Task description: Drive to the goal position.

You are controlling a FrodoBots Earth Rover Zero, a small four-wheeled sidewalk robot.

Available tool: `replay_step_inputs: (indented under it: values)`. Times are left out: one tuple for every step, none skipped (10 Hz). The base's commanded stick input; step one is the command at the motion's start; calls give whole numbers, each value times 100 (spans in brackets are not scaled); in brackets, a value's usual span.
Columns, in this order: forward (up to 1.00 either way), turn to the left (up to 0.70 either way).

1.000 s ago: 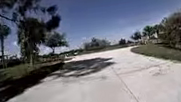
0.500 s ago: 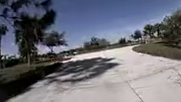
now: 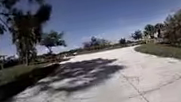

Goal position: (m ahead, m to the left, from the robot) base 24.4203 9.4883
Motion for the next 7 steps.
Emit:
replay_step_inputs:
  values:
    - [85, 0]
    - [85, 0]
    - [85, 0]
    - [85, 0]
    - [85, 0]
    - [85, 0]
    - [85, 0]
